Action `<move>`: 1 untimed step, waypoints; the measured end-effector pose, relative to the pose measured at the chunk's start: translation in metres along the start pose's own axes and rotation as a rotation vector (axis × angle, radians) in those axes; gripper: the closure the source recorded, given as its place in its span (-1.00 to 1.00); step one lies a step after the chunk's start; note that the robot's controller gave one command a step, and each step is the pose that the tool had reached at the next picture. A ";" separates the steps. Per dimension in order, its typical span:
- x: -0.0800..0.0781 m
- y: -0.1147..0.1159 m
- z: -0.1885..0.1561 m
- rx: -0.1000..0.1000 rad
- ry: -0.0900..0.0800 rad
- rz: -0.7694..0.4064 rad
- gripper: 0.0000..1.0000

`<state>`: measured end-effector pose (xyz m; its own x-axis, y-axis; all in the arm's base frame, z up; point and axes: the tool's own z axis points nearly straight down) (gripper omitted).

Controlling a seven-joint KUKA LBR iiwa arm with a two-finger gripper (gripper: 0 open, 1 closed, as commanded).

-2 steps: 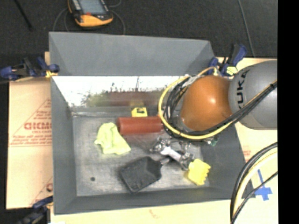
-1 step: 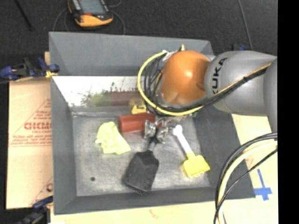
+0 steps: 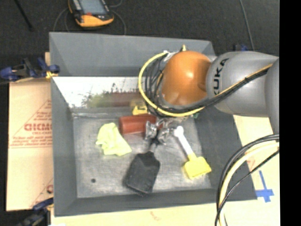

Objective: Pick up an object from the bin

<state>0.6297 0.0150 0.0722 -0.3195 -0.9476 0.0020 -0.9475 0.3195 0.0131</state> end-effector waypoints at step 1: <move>0.004 0.002 -0.050 0.009 -0.003 -0.023 1.00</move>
Offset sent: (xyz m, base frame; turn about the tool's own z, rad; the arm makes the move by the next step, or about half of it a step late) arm -0.0197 0.0119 0.1075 -0.6844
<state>0.6271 0.0113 0.1218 -0.2979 -0.9546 -0.0013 -0.9546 0.2979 0.0038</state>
